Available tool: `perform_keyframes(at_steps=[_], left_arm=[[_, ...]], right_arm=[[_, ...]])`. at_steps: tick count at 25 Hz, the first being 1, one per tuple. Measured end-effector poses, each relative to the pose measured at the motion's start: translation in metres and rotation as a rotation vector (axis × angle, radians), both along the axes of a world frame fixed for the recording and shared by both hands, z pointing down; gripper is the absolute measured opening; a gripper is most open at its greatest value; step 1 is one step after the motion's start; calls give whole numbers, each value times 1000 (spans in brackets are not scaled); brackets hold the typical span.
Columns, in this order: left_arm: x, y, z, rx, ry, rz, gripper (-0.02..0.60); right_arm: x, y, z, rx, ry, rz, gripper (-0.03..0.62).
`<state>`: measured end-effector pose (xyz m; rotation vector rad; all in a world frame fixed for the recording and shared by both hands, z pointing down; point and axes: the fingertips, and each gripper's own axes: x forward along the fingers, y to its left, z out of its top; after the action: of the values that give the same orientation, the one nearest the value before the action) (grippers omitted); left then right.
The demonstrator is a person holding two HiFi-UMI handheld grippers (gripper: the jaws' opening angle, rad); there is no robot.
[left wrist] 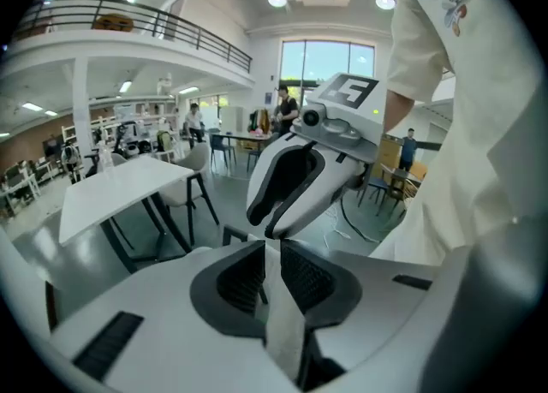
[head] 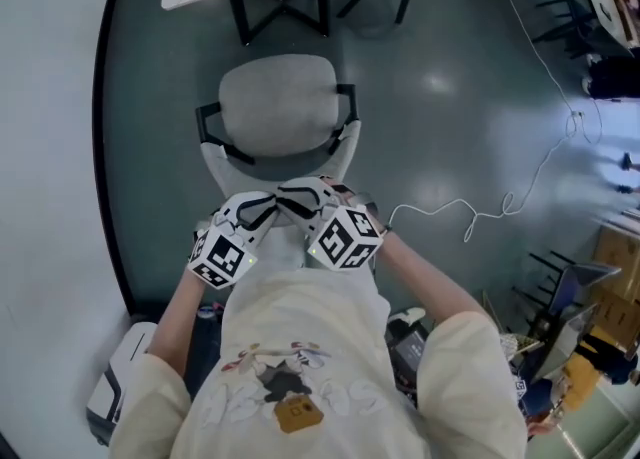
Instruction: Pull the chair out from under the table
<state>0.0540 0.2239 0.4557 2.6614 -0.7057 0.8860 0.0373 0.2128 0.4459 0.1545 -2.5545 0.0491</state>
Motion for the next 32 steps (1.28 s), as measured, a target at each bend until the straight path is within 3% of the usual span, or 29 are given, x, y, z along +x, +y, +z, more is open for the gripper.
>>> perform_keyframes(at_steps=[3, 12, 16, 19, 22, 28, 32], left_arm=[[-7, -12, -33, 42, 51, -88, 54], [-25, -38, -117, 161, 172, -217, 9], [-31, -52, -151, 161, 239, -294, 9], [-30, -53, -171, 151, 278, -291, 9], [-32, -61, -198, 135, 370, -299, 9], [-18, -64, -211, 194, 360, -298, 9], [-18, -69, -200, 140, 333, -332, 9]], right_arm=[[-4, -18, -36, 19, -66, 72, 74], [-16, -57, -128, 52, -221, 189, 74], [-17, -69, -153, 83, -233, 220, 74], [-16, -76, -176, 94, -269, 255, 41], [-17, -86, -198, 93, -303, 287, 20], [4, -92, -216, 97, -332, 336, 17], [5, -93, -224, 75, -369, 349, 12]])
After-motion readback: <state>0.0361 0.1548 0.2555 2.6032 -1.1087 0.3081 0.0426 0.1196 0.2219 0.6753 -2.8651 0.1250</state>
